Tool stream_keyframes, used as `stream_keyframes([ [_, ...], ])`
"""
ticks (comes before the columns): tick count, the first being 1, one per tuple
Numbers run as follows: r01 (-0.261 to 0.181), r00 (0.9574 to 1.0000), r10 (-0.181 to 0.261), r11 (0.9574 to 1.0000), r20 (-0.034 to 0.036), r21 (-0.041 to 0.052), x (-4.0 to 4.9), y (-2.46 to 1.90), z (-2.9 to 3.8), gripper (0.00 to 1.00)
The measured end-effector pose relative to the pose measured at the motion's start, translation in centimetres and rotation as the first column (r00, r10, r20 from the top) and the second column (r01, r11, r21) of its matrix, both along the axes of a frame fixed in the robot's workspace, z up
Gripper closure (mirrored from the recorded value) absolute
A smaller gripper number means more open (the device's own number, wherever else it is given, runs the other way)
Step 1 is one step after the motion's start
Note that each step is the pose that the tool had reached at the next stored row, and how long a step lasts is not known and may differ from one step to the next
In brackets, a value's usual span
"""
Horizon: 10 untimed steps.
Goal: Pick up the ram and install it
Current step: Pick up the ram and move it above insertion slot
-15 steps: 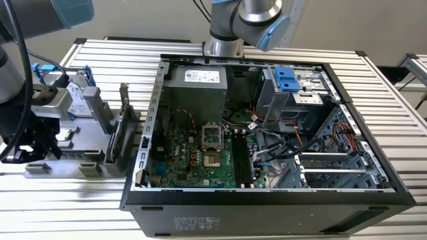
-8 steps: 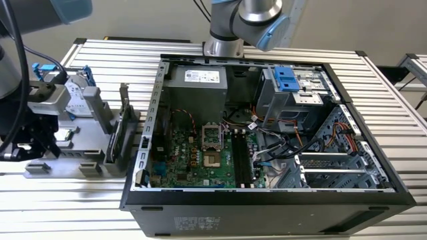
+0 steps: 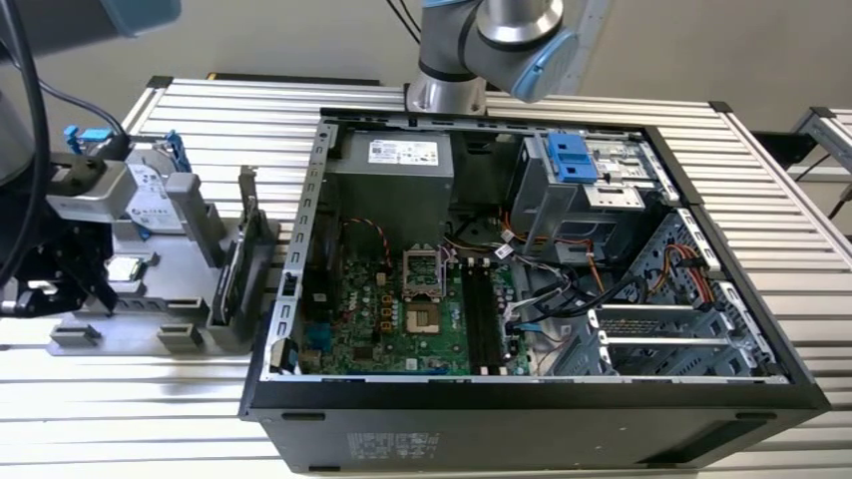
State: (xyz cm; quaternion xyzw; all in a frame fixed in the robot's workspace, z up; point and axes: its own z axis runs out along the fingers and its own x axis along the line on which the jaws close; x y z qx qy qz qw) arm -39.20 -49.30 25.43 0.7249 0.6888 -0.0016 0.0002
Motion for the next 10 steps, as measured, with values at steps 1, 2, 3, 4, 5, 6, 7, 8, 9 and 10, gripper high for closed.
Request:
stream_keyframes([
  [1,0.0,1.0,0.0,1.0,0.0,0.0,0.0,0.0,0.07,1.0],
  [2,0.0,1.0,0.0,1.0,0.0001,0.0,0.0,0.0,0.14,1.0],
  [3,0.0,1.0,0.0,1.0,0.0,0.0,0.0,0.0,0.2,1.0],
  [4,0.0,1.0,0.0,1.0,0.0001,0.0,0.0,0.0,0.26,1.0],
  [5,0.0,1.0,0.0,1.0,0.0,0.0,0.0,0.0,0.33,1.0],
  [6,0.0,1.0,0.0,1.0,0.0,0.0,0.0,0.0,0.38,1.0],
  [7,0.0,1.0,0.0,1.0,0.0,0.0,0.01,-0.01,0.44,1.0],
  [8,0.0,1.0,0.0,1.0,0.0,0.0,0.01,-0.01,0.5,1.0],
  [9,0.0,1.0,0.0,1.0,0.0,0.0,0.01,-0.01,0.56,1.0],
  [10,0.0,1.0,0.0,1.0,0.0,0.0,0.01,-0.01,0.62,1.0],
])
